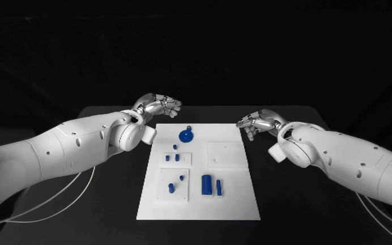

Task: Assemble the parts on the task board

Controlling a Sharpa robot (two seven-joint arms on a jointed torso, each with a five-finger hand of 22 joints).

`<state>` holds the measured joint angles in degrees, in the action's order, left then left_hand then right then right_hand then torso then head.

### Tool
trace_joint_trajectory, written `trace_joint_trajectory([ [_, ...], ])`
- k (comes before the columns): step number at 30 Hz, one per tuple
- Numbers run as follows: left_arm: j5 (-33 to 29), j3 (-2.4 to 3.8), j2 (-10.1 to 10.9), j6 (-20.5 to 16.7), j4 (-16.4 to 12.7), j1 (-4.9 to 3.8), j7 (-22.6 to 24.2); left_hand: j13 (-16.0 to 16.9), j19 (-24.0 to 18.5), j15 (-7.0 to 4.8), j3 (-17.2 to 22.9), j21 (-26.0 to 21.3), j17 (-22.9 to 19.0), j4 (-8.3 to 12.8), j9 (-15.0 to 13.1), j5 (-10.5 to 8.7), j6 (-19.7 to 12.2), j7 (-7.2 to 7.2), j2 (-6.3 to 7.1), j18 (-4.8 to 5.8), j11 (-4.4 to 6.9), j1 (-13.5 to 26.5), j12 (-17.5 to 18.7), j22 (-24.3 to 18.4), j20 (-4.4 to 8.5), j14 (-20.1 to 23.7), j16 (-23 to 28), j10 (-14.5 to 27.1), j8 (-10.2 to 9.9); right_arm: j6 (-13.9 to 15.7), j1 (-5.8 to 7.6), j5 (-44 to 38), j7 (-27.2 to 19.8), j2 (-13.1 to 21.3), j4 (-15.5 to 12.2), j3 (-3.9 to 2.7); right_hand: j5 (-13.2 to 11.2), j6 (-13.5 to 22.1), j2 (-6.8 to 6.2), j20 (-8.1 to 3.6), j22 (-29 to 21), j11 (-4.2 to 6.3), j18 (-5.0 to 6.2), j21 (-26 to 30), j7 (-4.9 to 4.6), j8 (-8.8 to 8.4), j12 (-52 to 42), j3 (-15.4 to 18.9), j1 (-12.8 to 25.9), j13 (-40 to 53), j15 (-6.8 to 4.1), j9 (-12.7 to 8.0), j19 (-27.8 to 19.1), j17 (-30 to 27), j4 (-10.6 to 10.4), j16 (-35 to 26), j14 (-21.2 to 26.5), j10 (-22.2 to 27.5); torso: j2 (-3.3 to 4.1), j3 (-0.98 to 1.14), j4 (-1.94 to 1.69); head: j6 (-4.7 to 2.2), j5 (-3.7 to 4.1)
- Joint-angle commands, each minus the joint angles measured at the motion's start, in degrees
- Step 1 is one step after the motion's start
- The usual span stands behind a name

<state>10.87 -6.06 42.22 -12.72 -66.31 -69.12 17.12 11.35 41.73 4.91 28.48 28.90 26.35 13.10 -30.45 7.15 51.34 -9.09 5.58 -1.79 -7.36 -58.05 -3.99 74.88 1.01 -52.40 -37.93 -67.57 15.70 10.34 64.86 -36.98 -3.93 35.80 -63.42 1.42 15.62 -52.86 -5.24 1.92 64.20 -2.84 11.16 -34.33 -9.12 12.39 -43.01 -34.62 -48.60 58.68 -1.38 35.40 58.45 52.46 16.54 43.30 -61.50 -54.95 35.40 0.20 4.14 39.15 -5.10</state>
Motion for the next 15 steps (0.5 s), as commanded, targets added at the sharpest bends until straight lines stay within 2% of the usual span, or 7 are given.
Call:
trace_joint_trajectory([
  [1,-2.4,0.08,-0.3,1.6,1.7,-0.36,1.2,-0.3,-1.1,0.73,0.4,-1.1,-0.7,0.0,0.0,-0.35,-0.6,0.07,0.05,-0.41,-0.06,0.5,0.2,-0.2,-0.73,1.0,2.3,0.9,0.3,-0.9,0.04,9.3,-8.2,-1.2,3.5,-0.82,0.5,1.6,0.29,2.64,-4.3,-1.57,0.68,6.7,-0.62,-0.21,7.4,0.9,-0.6,-8.8,3.66,0.2,-5.2,-4.8,-0.4,-7.2,3.7,2.3,-1.34,-0.24,-0.12,-1.62,-0.09],
  [2,-2.5,0.09,-0.5,1.7,2.5,-0.42,1.3,-0.4,-1.5,1.01,0.5,-1.5,-0.9,0.0,0.0,-0.35,-0.7,0.14,0.01,-0.45,-0.1,0.5,0.2,-0.3,-1.02,1.3,3.2,1.2,0.3,-1.4,0.03,9.7,-8.9,-1.9,4.9,-1.24,0.7,2.1,0.26,3.4,-5.4,-2.57,0.16,8.8,-0.9,-0.35,10.0,0.9,-1.0,-11.4,4.92,0.2,-7.8,-6.1,-0.7,-9.5,5.8,3.9,-1.52,-0.23,-0.16,-1.86,-0.12],
  [4,-3.1,0.1,-1.1,1.7,4.1,-0.45,1.5,-0.9,-2.5,1.48,0.6,-2.5,-1.4,0.1,0.1,-0.34,-1.0,0.29,-0.04,-0.39,-0.04,0.6,0.3,-0.6,-1.55,2.4,5.1,2.1,0.3,-1.8,0.02,10.8,-10.0,-2.9,7.2,-1.56,1.3,3.7,0.83,5.27,-8.2,-4.93,-0.91,13.4,-1.48,-0.86,16.7,1.9,-1.2,-19.5,7.55,-0.2,-12.6,-10.1,0.2,-14.9,9.4,5.2,-1.8,-0.21,-0.13,-2.35,-0.23],
  [6,-5.4,0.1,-1.9,2.6,6.0,-0.44,1.8,-1.5,-3.8,1.96,0.6,-3.9,-2.0,0.1,0.4,-0.33,-2.1,0.31,-0.09,-0.17,0.18,0.7,0.3,-0.9,-2.1,3.7,7.5,3.0,-0.3,-2.3,-0.05,11.0,-11.1,-4.2,9.9,-1.91,1.7,4.6,1.28,6.46,-10.3,-5.61,-0.61,16.5,-1.18,-0.88,23.0,3.6,-3.1,-30.1,8.47,-1.1,-14.6,-15.2,0.5,-19.5,10.4,4.2,-2.26,-0.18,-0.16,-2.82,-0.25],
  [7,-6.6,0.1,-2.1,2.9,6.5,-0.43,1.9,-1.9,-4.4,2.22,0.6,-4.6,-2.4,0.2,0.5,-0.33,-2.5,0.39,-0.09,0.01,0.24,0.7,0.3,-1.1,-2.35,4.5,8.6,3.5,-0.4,-2.5,-0.15,11.4,-11.5,-4.6,10.9,-2.11,1.7,5.1,1.36,7.12,-11.0,-5.86,-1.1,17.9,-1.11,-1.03,24.3,4.2,-2.9,-32.2,9.15,-1.5,-16.3,-16.5,0.1,-21.1,11.7,4.2,-2.42,-0.16,-0.15,-3.02,-0.24],
  [11,-7.4,0.11,-3.0,3.5,8.0,-0.41,2.5,-3.3,-7.1,3.41,0.6,-7.4,-3.7,0.4,1.0,-0.37,-3.9,0.55,0.01,0.69,0.27,0.8,0.3,-2.0,-3.53,7.7,12.4,5.4,-1.0,-3.1,-0.76,12.9,-12.2,-5.6,13.6,-3.11,1.7,5.4,2.0,8.03,-12.1,-5.91,-0.85,20.0,-0.61,-0.83,27.6,5.8,-3.0,-38.7,9.45,-2.7,-17.7,-20.3,0.2,-23.5,12.1,2.6,-2.56,-0.09,-0.14,-3.68,-0.32],
  [15,-7.9,0.11,-3.6,4.1,9.3,-0.39,2.8,-3.9,-7.4,3.51,0.3,-8.1,-4.1,0.3,1.1,-0.72,-4.3,0.96,-0.1,0.79,0.7,0.9,0.2,-2.1,-3.66,8.2,13.3,5.8,-1.0,-3.7,-1.04,13.3,-12.8,-6.1,15.1,-4.47,1.4,5.5,2.54,8.76,-13.0,-5.99,-0.38,21.5,-0.22,-0.47,31.0,6.9,-3.1,-43.8,9.47,-3.8,-18.0,-23.0,0.2,-24.8,12.2,0.8,-2.73,0.06,-0.26,-4.3,-0.3],
])
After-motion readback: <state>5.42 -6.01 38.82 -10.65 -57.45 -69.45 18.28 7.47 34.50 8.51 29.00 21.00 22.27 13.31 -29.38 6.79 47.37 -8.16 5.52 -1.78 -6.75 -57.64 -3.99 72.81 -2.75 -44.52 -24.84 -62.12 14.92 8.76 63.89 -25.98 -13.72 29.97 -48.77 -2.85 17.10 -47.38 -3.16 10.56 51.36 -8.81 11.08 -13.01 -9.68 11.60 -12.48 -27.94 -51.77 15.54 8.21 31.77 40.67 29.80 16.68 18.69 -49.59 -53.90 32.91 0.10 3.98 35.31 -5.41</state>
